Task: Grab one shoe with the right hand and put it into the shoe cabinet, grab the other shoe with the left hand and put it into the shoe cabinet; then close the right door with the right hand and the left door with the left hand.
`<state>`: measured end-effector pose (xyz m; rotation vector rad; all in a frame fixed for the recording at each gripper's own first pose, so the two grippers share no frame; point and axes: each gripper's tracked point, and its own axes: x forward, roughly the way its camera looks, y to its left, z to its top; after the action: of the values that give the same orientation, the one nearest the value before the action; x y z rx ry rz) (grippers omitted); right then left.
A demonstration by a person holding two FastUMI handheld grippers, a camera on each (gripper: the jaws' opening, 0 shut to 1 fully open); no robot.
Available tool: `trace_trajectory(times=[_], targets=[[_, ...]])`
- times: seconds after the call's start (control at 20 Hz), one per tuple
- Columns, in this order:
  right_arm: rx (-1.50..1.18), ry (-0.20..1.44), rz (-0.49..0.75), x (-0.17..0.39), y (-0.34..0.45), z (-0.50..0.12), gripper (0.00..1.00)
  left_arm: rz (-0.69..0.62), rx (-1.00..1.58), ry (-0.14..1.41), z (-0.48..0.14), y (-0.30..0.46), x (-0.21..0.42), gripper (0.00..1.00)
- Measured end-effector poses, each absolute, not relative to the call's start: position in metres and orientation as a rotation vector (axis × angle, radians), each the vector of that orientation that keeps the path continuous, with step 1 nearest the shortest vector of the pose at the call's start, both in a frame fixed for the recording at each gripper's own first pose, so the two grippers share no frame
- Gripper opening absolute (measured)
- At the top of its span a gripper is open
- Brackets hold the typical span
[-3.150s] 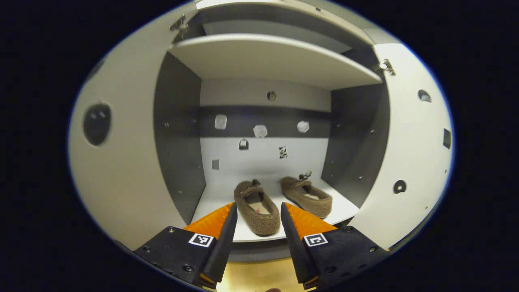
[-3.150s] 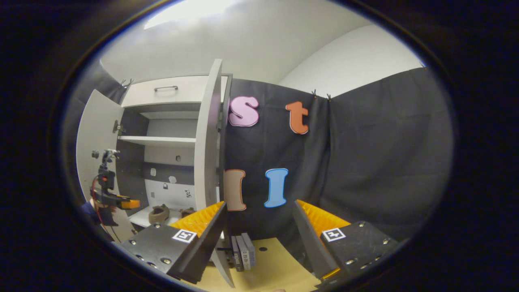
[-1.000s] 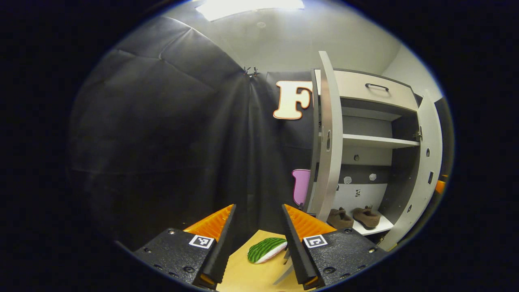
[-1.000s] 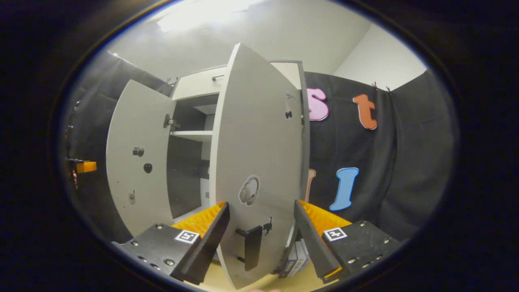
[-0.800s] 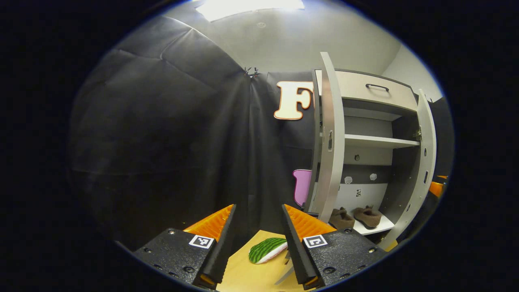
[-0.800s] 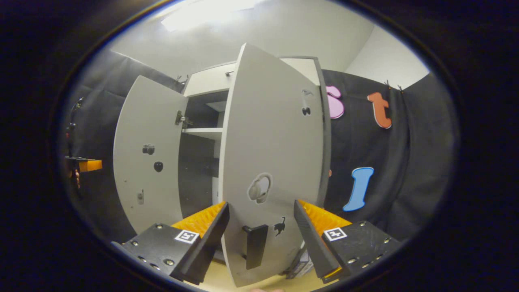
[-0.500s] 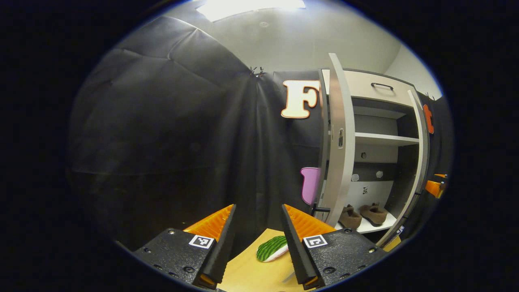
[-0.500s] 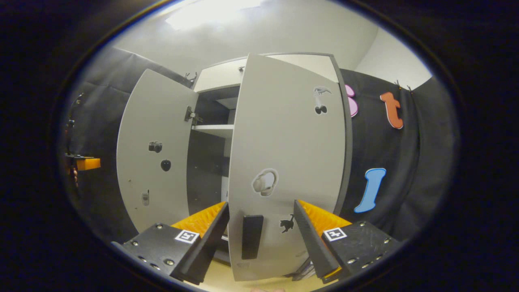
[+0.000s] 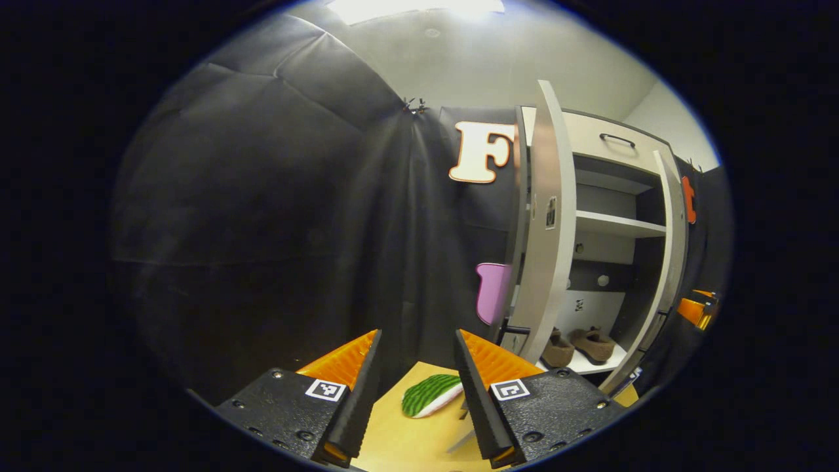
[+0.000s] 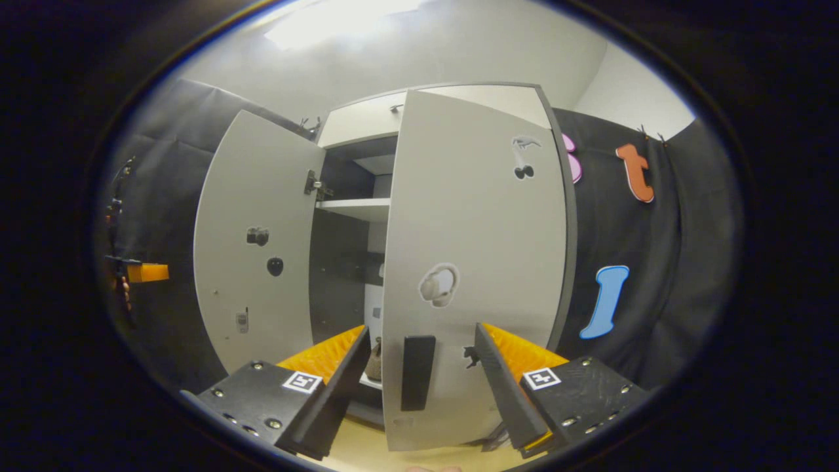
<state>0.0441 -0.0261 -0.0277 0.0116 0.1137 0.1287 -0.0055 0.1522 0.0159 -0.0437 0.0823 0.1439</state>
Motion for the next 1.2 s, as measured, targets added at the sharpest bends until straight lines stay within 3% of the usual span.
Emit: trace_trajectory(times=[0.65, 0.7, 1.2], targets=[[-0.029, 0.134, -0.022, 0.013, -0.080, -0.034, 0.96, -0.038, -0.085, 0.173, -0.013, 0.117, 0.022, 0.64], [-0.029, 0.136, -0.027, 0.013, -0.081, -0.035, 0.96, -0.040, -0.075, 0.185, -0.016, 0.118, 0.026, 0.68], [-0.031, 0.151, -0.023, 0.011, -0.075, -0.040, 0.96, -0.125, -0.090, 0.185, -0.017, 0.097, 0.034, 0.60]])
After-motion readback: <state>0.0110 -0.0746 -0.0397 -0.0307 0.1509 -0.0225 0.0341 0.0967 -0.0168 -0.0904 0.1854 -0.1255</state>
